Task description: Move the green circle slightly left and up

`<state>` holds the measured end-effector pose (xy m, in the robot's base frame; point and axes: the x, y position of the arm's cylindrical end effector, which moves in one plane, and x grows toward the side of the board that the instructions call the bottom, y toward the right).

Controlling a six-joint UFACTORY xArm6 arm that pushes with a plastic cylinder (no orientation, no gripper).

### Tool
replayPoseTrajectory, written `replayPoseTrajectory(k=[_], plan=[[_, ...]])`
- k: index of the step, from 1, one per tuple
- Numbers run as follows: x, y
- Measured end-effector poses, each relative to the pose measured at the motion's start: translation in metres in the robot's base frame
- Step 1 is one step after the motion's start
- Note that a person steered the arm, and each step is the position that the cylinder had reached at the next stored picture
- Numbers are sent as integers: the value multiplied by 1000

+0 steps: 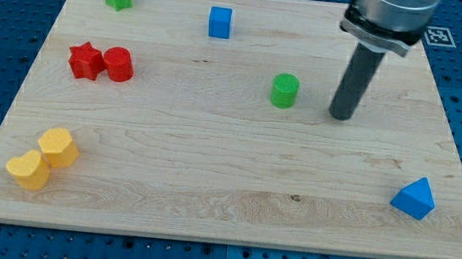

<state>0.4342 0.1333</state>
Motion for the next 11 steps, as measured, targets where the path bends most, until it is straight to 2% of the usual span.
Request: replayPoseTrajectory(k=[1,3,6,10,11], plan=[[-15,-26],[-15,-28],[-20,-112],[-16,-128],[-18,-168]])
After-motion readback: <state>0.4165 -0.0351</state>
